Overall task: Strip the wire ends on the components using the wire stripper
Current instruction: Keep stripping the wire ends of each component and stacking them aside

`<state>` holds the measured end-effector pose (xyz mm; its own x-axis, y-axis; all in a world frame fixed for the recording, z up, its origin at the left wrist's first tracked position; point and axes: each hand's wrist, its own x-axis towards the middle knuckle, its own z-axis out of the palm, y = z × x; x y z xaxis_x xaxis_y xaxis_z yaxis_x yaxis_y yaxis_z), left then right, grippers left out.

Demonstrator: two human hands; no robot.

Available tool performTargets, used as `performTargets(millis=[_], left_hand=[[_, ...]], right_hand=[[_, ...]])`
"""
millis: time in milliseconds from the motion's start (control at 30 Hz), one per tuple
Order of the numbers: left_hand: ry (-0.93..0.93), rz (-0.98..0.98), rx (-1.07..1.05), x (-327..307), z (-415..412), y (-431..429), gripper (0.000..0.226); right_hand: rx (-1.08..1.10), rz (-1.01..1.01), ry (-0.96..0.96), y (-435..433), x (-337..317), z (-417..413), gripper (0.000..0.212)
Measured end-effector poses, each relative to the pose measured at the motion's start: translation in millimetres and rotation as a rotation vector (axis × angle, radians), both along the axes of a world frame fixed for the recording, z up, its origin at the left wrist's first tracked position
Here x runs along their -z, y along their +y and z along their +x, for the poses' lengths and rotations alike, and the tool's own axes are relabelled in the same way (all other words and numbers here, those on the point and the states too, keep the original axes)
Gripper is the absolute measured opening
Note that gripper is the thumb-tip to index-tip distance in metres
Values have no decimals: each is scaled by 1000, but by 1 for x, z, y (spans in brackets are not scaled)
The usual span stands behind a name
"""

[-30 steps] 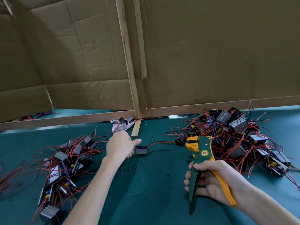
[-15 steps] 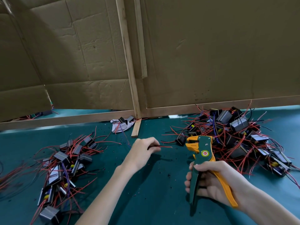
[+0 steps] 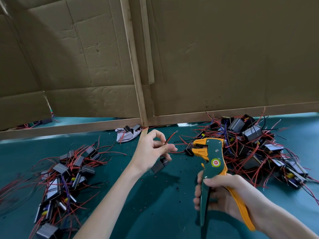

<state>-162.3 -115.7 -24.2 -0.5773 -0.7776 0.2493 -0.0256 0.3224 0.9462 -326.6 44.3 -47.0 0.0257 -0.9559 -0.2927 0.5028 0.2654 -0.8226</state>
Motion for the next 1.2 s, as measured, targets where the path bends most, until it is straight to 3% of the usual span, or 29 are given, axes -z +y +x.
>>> performTargets(millis=[233,367,633,1200], left_hand=[[59,76,28,-5,-4,7,15],[73,25,47,-11,-3,12,7],[65,29,56,-20,-5,21,8],[35,-43,122,-27,-7,39,7]], right_hand=[[-18,-27,7,0,1,0,19],[-17,-50,-1,0,1,-1,19],[-50,-117,-25,1,-3,1,32],[-112,-218,103,6,-6,3,25]])
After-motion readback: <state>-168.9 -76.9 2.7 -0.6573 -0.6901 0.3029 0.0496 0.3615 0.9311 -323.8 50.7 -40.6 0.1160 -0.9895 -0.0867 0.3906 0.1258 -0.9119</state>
